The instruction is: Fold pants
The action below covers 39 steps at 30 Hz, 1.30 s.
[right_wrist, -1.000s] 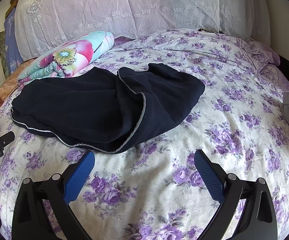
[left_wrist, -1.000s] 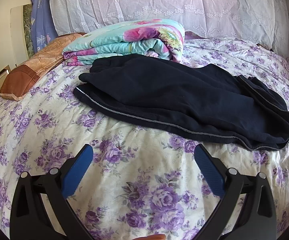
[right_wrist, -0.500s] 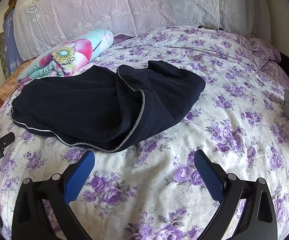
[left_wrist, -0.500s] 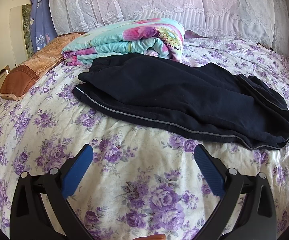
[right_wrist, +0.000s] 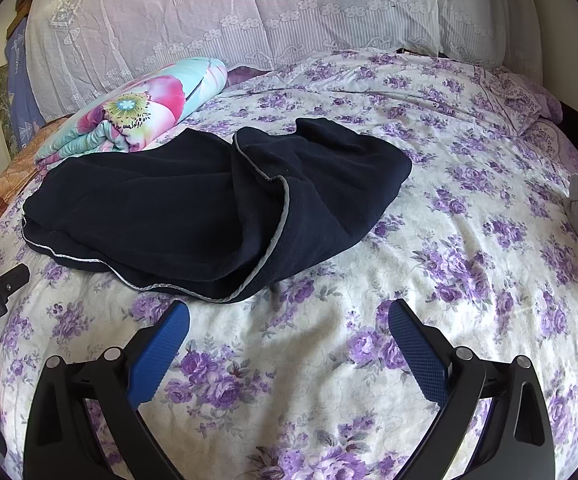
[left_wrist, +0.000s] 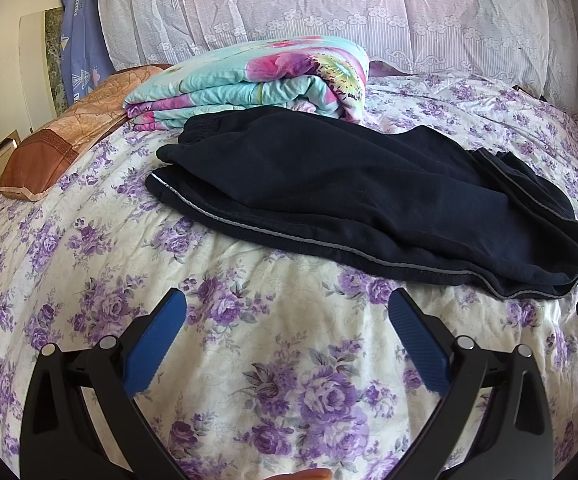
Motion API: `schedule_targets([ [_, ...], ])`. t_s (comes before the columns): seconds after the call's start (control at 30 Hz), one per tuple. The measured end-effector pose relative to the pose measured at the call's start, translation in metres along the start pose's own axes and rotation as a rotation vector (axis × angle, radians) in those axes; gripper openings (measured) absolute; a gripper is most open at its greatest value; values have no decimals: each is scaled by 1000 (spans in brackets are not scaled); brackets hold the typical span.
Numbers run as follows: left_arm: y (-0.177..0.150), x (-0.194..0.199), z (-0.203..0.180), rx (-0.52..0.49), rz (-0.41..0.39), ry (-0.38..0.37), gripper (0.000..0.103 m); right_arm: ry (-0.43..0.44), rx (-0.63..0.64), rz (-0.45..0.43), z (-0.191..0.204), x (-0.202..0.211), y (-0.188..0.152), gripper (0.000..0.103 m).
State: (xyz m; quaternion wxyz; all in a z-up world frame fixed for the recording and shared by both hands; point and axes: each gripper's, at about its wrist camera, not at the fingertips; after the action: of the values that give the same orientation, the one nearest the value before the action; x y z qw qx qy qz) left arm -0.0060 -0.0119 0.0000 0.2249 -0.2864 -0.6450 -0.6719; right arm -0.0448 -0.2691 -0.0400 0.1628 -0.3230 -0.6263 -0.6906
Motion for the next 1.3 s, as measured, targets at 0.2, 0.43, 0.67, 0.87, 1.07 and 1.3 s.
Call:
schedule_targets([
  [0.2, 0, 0, 0, 0, 1, 0, 99, 2, -1, 2, 0, -1, 0, 100],
  [0.43, 0, 0, 0, 0, 1, 0, 99, 5, -2, 6, 3, -2, -5, 100],
  [0.67, -1, -2, -1, 5, 12, 2, 99, 4, -3, 18, 2, -5, -4, 100],
  [0.87, -6, -37, 15, 110, 212, -45, 99, -10, -36, 193, -4, -39, -12, 100],
  [1.07, -14, -41, 25, 163, 229, -80, 99, 144, -57, 175, -13, -27, -26, 100],
  [1.3, 12, -51, 45, 166, 286, -198, 99, 563, -397, 196, -82, -10, -24, 100],
])
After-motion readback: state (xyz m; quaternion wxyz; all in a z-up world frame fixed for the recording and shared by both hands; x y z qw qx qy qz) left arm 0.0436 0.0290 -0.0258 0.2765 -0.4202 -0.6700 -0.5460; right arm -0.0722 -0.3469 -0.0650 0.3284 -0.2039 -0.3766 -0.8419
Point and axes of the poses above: each gripper's, at about its wrist camera, not at the fingertips, and x roughly against the way its jaws point, z to its left, y to its top, and after that the axes turned 3 degrees about -y, right-handed
